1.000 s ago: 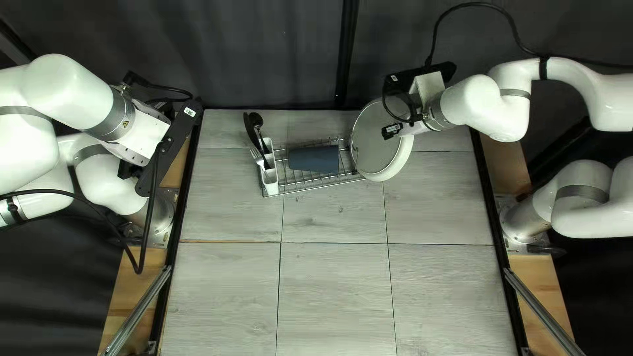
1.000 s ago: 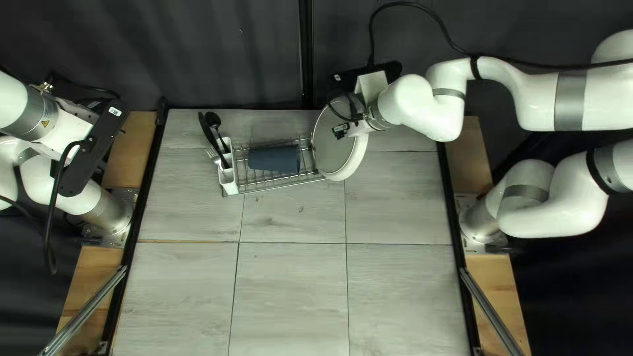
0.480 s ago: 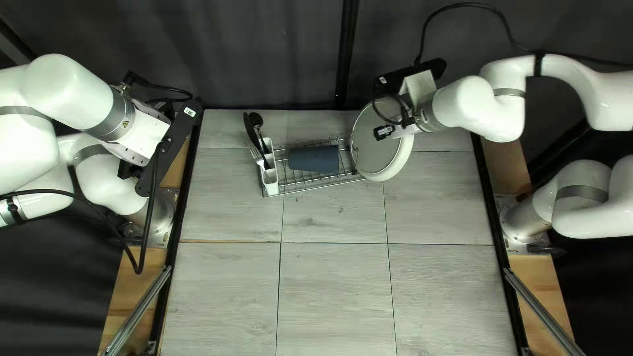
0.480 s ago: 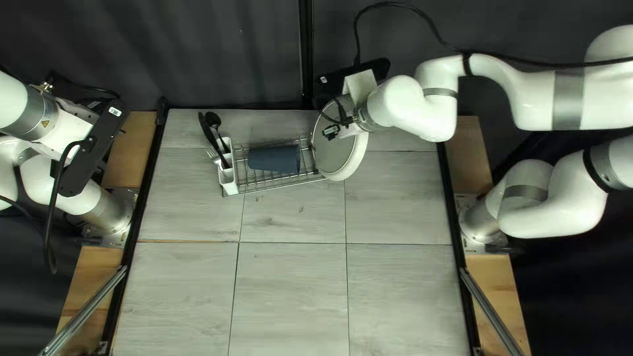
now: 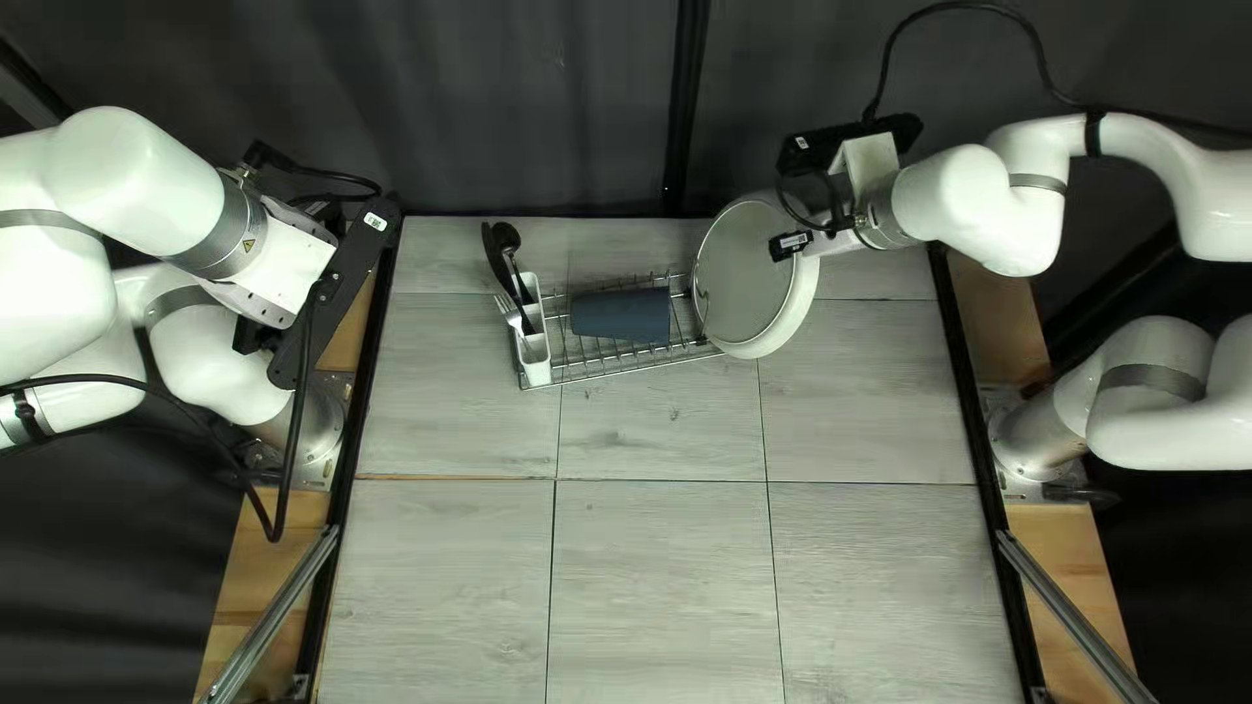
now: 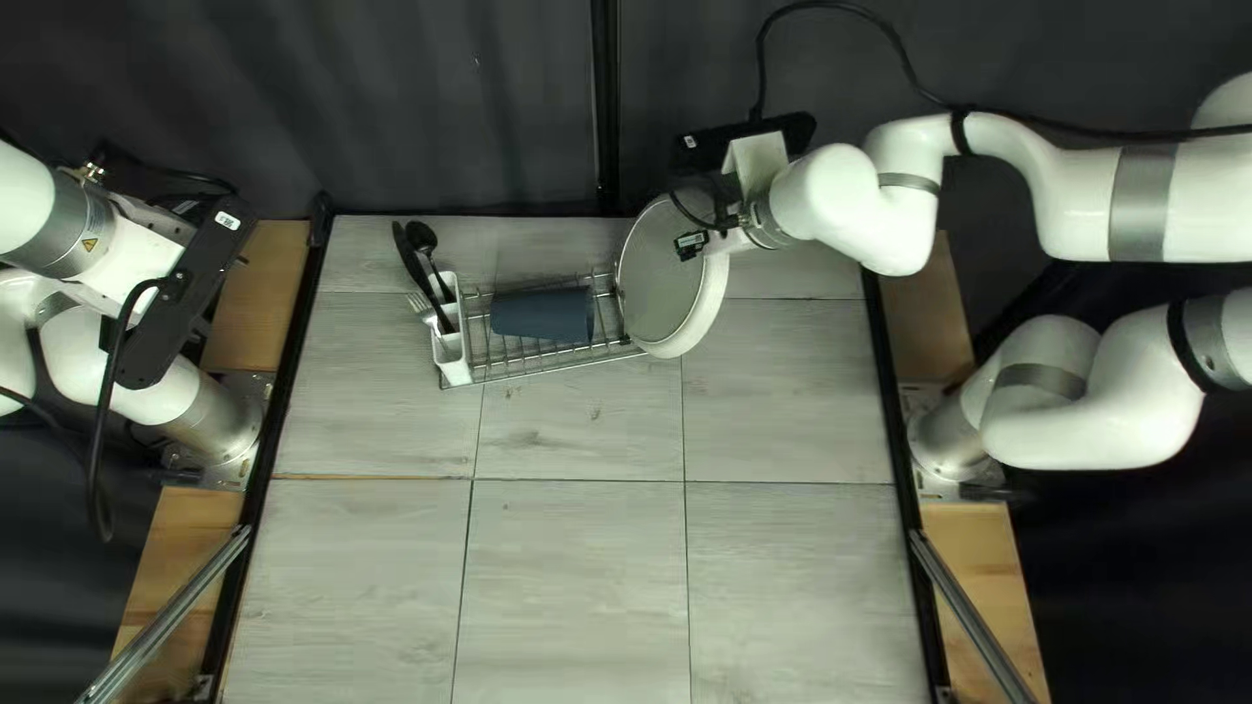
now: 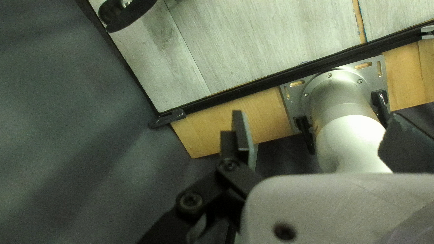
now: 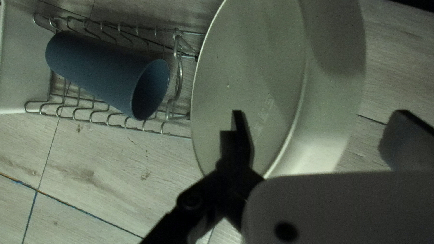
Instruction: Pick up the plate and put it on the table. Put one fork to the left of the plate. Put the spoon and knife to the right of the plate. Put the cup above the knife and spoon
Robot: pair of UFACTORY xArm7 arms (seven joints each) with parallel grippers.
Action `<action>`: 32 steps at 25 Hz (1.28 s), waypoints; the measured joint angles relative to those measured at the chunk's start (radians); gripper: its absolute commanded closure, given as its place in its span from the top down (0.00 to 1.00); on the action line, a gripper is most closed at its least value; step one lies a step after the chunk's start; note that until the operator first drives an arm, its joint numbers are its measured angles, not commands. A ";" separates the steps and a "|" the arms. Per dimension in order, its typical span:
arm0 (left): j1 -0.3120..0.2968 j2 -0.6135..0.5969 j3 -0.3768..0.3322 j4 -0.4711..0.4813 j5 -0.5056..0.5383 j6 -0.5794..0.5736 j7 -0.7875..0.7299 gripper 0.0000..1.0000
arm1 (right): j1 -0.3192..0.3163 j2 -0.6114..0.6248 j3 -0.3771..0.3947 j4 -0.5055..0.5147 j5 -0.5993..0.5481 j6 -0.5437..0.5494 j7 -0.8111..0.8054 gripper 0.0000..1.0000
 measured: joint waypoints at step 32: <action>0.000 0.000 0.000 0.000 0.000 0.000 0.000 1.00 | 0.079 0.242 0.110 0.324 0.003 0.106 -0.026 1.00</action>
